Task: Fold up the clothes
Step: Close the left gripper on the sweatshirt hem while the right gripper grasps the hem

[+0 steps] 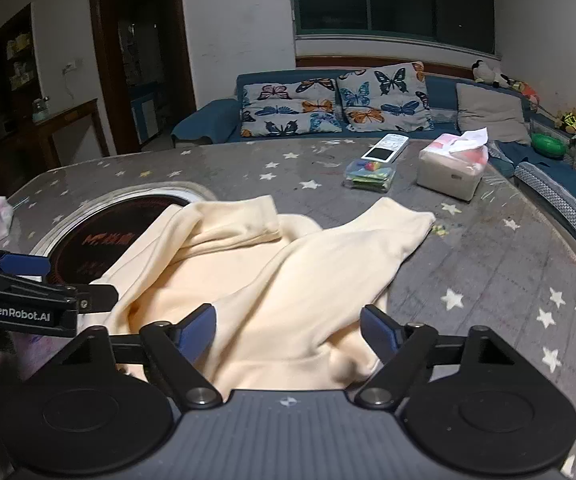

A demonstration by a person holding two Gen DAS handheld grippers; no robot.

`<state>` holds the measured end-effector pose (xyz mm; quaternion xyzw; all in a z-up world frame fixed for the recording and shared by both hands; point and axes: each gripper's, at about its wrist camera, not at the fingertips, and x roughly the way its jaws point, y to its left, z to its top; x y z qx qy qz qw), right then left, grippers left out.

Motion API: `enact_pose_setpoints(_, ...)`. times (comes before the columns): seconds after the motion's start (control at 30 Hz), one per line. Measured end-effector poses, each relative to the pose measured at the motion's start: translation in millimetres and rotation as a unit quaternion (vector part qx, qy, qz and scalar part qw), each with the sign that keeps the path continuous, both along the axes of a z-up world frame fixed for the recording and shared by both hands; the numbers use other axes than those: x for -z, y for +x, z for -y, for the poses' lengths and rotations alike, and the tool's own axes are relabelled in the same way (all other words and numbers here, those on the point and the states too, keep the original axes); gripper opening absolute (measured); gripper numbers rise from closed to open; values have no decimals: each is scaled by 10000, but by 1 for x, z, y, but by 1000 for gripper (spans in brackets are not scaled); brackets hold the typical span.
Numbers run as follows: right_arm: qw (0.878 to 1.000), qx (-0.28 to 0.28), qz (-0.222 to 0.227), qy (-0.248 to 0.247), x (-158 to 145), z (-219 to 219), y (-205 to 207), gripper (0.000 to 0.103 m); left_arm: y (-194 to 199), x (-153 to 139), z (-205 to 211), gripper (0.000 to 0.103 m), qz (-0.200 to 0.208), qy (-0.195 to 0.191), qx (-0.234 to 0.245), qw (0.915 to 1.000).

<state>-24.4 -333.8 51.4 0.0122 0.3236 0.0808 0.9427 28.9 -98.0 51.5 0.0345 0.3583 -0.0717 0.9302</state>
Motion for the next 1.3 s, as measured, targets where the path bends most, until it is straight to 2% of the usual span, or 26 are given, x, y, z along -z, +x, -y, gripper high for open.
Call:
enact_pose_setpoints(0.13,10000,65,-14,-3,-2,8,14,74,15,-5,3,88,38,-48,47,10000)
enact_pose_setpoints(0.4,9997,184,-125,106,-2,24,56,66,58,-15,19,88,178,35,248,9995)
enact_pose_setpoints(0.67,9992,285,-238,150,-1,40,103,60,105,-1,36,88,-69,42,414,9991)
enact_pose_setpoints(0.87,9983,408,-397,126,7,50,145,56,124,6,39,76,-247,-56,498,9984)
enact_pose_setpoints(0.93,9980,437,-456,53,13,50,158,56,129,8,40,75,-291,-89,538,9981)
enact_pose_setpoints(1.07,9969,479,-615,-94,30,49,183,53,136,13,41,61,-394,-161,697,9967)
enact_pose_setpoints(1.27,9962,474,-654,-320,41,45,199,50,144,20,40,57,-540,-207,817,9950)
enact_pose_setpoints(1.3,9961,471,-653,-351,41,44,200,45,144,21,40,51,-562,-221,844,9946)
